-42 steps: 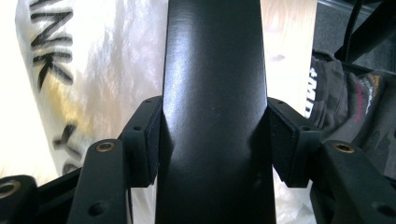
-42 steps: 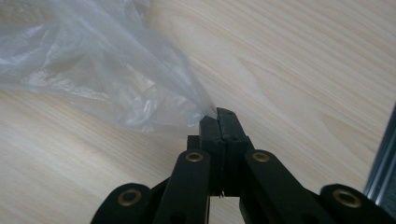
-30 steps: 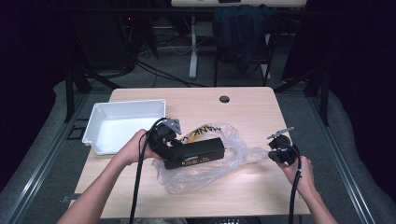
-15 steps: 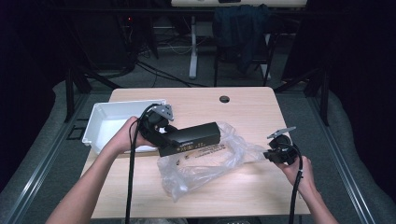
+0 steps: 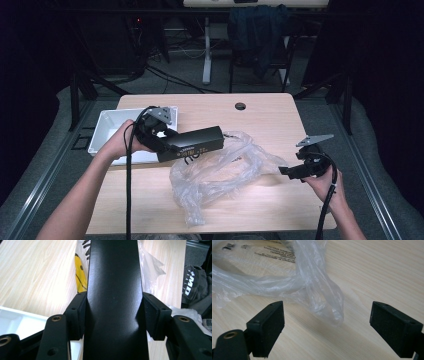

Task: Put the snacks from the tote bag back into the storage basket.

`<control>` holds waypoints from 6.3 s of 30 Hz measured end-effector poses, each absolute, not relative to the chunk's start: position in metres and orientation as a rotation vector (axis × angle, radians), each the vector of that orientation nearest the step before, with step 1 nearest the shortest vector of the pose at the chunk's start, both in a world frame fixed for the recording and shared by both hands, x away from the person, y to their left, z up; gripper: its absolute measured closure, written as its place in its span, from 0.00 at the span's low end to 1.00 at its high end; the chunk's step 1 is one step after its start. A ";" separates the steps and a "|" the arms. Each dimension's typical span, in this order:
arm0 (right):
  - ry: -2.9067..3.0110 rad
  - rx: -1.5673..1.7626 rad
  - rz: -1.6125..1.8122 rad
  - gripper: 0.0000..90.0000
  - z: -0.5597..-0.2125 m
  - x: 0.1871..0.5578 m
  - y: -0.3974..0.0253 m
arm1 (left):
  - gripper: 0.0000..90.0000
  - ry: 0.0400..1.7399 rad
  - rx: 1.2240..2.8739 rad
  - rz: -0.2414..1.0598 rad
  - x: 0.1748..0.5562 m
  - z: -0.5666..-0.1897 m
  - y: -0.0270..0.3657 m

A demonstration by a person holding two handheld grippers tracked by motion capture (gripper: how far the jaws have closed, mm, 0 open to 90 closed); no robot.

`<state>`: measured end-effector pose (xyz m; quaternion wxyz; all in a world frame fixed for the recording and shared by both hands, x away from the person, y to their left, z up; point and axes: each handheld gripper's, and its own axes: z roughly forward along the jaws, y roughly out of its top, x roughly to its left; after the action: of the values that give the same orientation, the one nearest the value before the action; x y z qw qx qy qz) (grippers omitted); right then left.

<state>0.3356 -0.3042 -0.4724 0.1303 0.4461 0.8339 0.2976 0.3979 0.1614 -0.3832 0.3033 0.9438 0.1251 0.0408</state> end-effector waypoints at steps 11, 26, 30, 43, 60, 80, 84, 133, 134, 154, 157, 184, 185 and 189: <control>2.442 1.321 0.872 0.05 -0.481 0.332 -0.314 | 0.48 0.332 2.509 0.138 0.404 -0.375 0.192; 2.441 1.353 0.849 0.04 -0.487 0.332 -0.319 | 0.48 0.389 2.488 0.171 0.411 -0.374 0.240; 2.455 1.357 0.826 0.04 -0.488 0.332 -0.319 | 0.48 0.386 2.512 0.186 0.411 -0.374 0.249; 2.459 1.361 0.820 0.04 -0.489 0.332 -0.319 | 0.48 0.457 2.474 0.198 0.421 -0.391 0.293; 2.463 1.357 0.817 0.05 -0.491 0.332 -0.318 | 0.48 0.555 2.482 0.208 0.444 -0.443 0.319; 2.474 1.348 0.801 0.05 -0.492 0.332 -0.317 | 0.48 0.540 2.540 0.221 0.465 -0.496 0.313; 2.477 1.345 0.789 0.05 -0.492 0.333 -0.316 | 0.48 0.536 2.540 0.225 0.469 -0.504 0.312; 2.451 1.329 0.815 0.06 -0.488 0.330 -0.318 | 0.65 1.047 2.215 0.344 0.481 -0.495 0.261; 2.458 1.333 0.810 0.06 -0.488 0.330 -0.319 | 0.69 1.066 2.212 0.356 0.483 -0.497 0.256; 2.455 1.325 0.802 0.06 -0.487 0.328 -0.321 | 0.97 1.254 2.187 0.412 0.508 -0.518 0.226; 2.455 1.327 0.802 0.06 -0.487 0.328 -0.321 | 0.97 1.245 2.197 0.388 0.509 -0.520 0.224; 2.436 1.323 0.813 0.06 -0.485 0.326 -0.322 | 0.40 1.212 2.163 0.363 0.488 -0.498 0.235; 2.438 1.321 0.815 0.06 -0.485 0.326 -0.323 | 0.38 1.213 2.154 0.380 0.485 -0.495 0.236; 2.436 1.322 0.816 0.06 -0.484 0.325 -0.323 | 0.28 1.214 2.153 0.417 0.471 -0.484 0.239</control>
<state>0.3255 -0.3227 -0.4840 0.1260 0.4539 0.8364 0.2801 0.4715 0.2390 -0.4838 0.3122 0.8160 0.4600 0.1581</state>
